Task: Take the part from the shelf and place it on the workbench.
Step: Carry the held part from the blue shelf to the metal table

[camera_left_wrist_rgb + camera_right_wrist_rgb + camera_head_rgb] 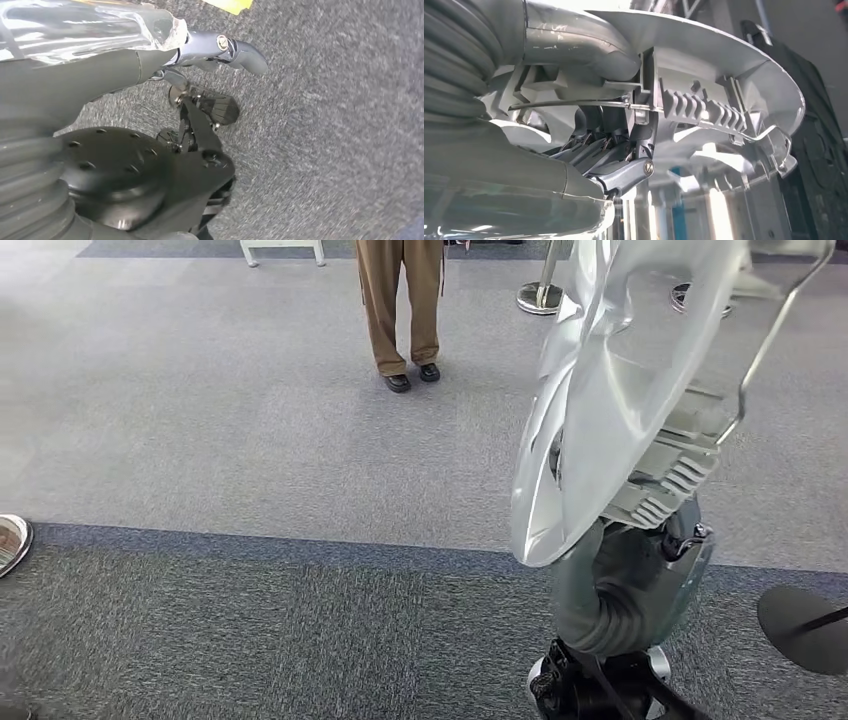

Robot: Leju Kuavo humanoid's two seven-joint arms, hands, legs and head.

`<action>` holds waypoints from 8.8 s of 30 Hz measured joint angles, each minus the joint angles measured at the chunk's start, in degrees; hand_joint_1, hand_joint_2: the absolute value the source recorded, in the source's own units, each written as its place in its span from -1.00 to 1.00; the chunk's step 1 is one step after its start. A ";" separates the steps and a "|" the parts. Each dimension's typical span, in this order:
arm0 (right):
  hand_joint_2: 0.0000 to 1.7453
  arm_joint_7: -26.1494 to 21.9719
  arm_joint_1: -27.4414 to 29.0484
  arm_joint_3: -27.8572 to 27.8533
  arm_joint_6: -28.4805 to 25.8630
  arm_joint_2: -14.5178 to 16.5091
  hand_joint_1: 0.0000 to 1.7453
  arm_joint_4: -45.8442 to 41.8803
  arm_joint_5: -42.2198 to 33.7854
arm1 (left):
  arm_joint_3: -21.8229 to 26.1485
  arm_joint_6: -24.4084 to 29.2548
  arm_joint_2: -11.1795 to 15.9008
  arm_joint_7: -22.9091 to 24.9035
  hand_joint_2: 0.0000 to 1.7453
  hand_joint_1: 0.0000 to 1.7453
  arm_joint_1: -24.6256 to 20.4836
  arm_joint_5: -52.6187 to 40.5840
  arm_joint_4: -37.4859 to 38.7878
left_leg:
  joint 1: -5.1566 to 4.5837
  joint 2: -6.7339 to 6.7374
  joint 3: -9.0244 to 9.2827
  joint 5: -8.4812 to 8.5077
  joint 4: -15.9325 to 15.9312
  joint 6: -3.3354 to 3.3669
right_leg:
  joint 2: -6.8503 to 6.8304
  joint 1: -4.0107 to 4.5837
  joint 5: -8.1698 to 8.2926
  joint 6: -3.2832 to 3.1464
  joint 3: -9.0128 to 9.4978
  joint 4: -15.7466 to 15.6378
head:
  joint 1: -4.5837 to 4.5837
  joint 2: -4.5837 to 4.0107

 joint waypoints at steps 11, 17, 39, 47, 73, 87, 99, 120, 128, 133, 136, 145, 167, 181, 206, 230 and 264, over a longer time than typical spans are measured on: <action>1.00 -0.03 -0.80 0.87 0.51 0.49 1.00 -0.15 -3.77 | -0.09 1.13 1.47 -1.40 1.00 -1.00 -0.24 -1.72 -0.04 | -0.78 8.40 2.58 1.57 -3.60 0.79 | -7.99 0.86 -1.26 0.79 1.16 -0.11 | -0.03 0.00; 1.00 -0.07 -0.39 0.38 2.20 0.75 1.00 -0.59 -4.22 | -0.09 1.84 2.33 -1.44 1.00 -1.00 -0.30 -1.43 -0.13 | 0.01 3.57 3.22 2.14 -4.16 2.28 | -2.35 0.37 -7.33 2.26 -3.01 10.62 | 0.19 0.00; 1.00 -0.04 0.30 -0.99 3.71 1.92 1.00 -0.55 -3.55 | -0.07 1.11 1.64 -0.85 1.00 -1.00 -0.01 -1.28 -0.13 | -0.05 7.11 1.12 1.65 -1.28 -0.06 | -6.62 0.56 -0.68 0.04 1.00 -0.47 | -0.17 0.00; 1.00 -0.04 0.42 -1.01 3.64 2.05 1.00 -0.54 -3.45 | -0.07 0.90 1.58 -0.90 1.00 -1.00 -0.15 -1.34 -0.13 | 0.34 3.62 2.84 2.65 -4.21 2.01 | -2.98 0.35 -5.93 2.21 -1.52 7.47 | 0.14 -0.01; 1.00 -0.03 -0.57 0.16 1.30 1.04 1.00 -0.34 -4.33 | -0.04 1.49 1.46 0.11 1.00 -1.00 0.00 -2.35 -0.13 | -0.65 7.76 2.52 2.46 -3.80 0.93 | -8.88 0.84 -1.21 0.88 1.87 -0.51 | -0.04 0.01; 1.00 -0.03 -1.16 0.22 1.66 0.54 1.00 0.65 -4.50 | -0.04 1.73 0.98 0.00 1.00 -1.00 0.05 -1.85 -0.13 | 0.27 -4.00 2.40 3.16 -3.96 1.19 | 3.28 0.16 0.04 1.16 0.18 0.02 | 0.39 0.00; 1.00 -0.03 -1.40 0.04 2.07 1.03 1.00 1.13 -4.56 | -0.04 1.88 1.05 0.00 1.00 -1.00 0.35 -1.80 -0.13 | 0.12 6.10 -1.65 0.76 3.11 -0.29 | -5.97 0.50 -0.24 -0.29 1.05 -0.51 | -0.01 -0.01; 1.00 -0.03 0.21 0.85 1.42 0.34 1.00 1.37 -4.43 | 0.59 1.84 1.51 -1.10 1.00 -1.00 0.56 -0.95 -0.13 | 0.79 -4.09 1.58 3.33 -3.84 -0.04 | 1.72 0.13 0.12 0.79 0.40 -0.01 | 0.39 0.00; 1.00 -0.03 1.06 1.01 0.68 0.24 1.00 1.20 -4.38 | 0.70 1.38 1.52 -1.11 1.00 -1.00 0.61 -0.58 -0.13 | 0.35 4.02 -5.28 -1.80 9.96 -0.54 | -4.90 0.43 -0.10 -0.51 0.79 -0.35 | 0.09 0.00; 1.00 -0.03 1.19 1.05 0.64 0.22 1.00 0.98 -4.38 | 0.84 1.25 1.66 -1.20 1.00 -1.00 0.28 -0.56 -0.13 | -0.66 7.38 2.27 2.48 -3.70 0.83 | -7.73 0.95 -0.82 0.56 1.57 -0.42 | 0.17 0.00; 1.00 -0.03 1.26 1.08 0.48 0.19 1.00 0.78 -4.22 | 0.91 1.20 1.69 -1.29 1.00 -1.00 0.42 -0.56 -0.13 | -0.31 5.30 2.53 2.93 -4.21 1.80 | -7.16 0.77 -1.71 1.53 1.91 0.10 | 0.21 0.00; 1.00 -0.05 0.97 2.39 -4.47 -1.51 1.00 -0.22 -1.57 | 0.92 1.14 1.51 -1.11 1.00 -1.00 0.44 -0.74 -0.13 | 0.25 0.99 3.11 2.97 -4.20 2.05 | -1.29 0.29 -1.55 2.11 -2.41 5.83 | 0.61 0.00; 1.00 -0.03 -0.97 1.11 -1.04 -0.22 1.00 0.01 -1.15 | 1.05 -0.58 1.04 -7.45 1.00 -1.00 0.31 -0.50 -0.13 | 0.30 0.64 3.05 2.96 -4.42 0.64 | -0.70 0.81 0.61 0.94 0.02 -0.21 | 0.50 0.01; 1.00 -0.03 -1.54 1.11 -6.15 -0.22 1.00 1.05 3.00 | 1.05 -1.00 1.04 -7.43 1.00 -1.00 0.30 -0.51 -0.13 | 0.03 0.62 2.86 2.93 -4.19 0.68 | -0.70 0.50 0.64 1.00 0.00 -0.27 | 0.50 0.01; 1.00 -0.04 -2.30 2.42 -17.17 -0.19 1.00 3.42 5.84 | 1.37 -1.07 0.81 -7.58 1.00 -1.00 0.24 -0.10 -0.13 | 0.95 3.41 5.10 4.34 -7.78 2.19 | -0.75 -0.52 -5.25 3.17 -6.90 13.24 | 0.68 -0.01; 1.00 -0.03 -0.78 3.81 -21.14 -1.36 1.00 3.84 8.84 | 1.45 -0.96 0.48 -7.85 1.00 -1.00 0.22 -0.79 -0.21 | 0.15 3.54 3.23 1.12 -2.85 -0.10 | -0.38 0.31 0.52 0.55 -1.86 1.50 | 1.39 0.01; 1.00 -0.08 1.83 1.66 -19.12 -0.22 1.00 4.42 12.99 | 2.95 -9.39 0.75 -5.30 1.00 -1.00 0.30 1.75 -0.22 | -0.15 3.78 5.06 -0.44 -3.90 3.86 | -0.67 -0.19 -3.12 3.18 -7.12 12.26 | 1.71 0.00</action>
